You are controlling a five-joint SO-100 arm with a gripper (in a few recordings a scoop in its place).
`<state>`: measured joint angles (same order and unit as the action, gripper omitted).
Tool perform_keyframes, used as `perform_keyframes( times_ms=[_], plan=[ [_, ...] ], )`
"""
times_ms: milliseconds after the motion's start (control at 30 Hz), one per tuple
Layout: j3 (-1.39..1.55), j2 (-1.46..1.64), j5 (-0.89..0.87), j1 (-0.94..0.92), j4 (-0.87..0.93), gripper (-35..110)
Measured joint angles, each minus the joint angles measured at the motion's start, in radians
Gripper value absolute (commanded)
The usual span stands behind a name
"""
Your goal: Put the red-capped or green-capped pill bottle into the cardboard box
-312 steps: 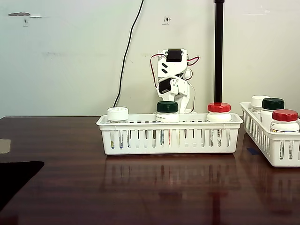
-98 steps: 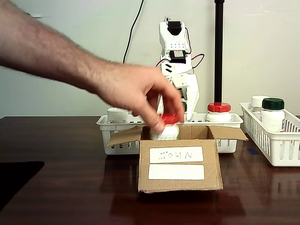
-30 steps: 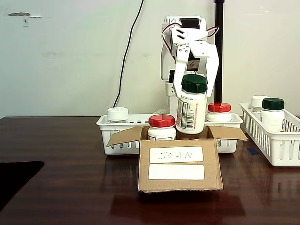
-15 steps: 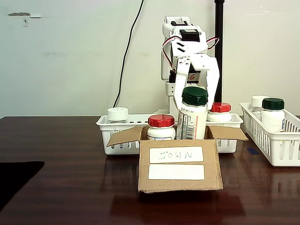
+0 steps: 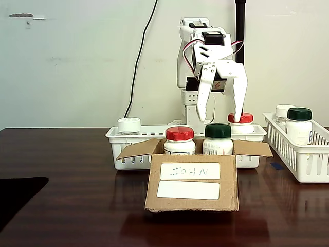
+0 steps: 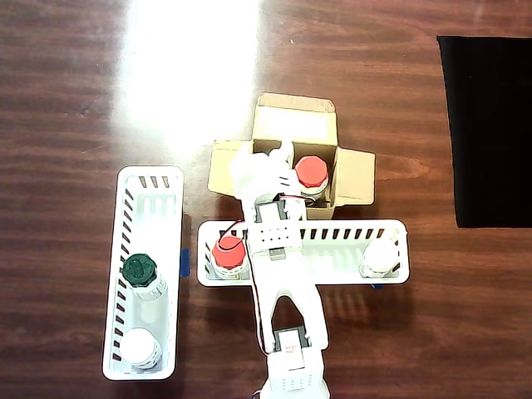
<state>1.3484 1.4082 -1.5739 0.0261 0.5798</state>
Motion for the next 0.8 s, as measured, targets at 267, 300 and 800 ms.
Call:
perform_keyframes(
  times_ms=[267,300,800],
  plan=[
    [0.0,0.233,-0.003,0.029,0.364,-6],
    [0.0,0.264,-0.008,0.028,0.407,-4],
    [0.588,1.052,-0.146,-0.06,0.586,2]
  ],
)
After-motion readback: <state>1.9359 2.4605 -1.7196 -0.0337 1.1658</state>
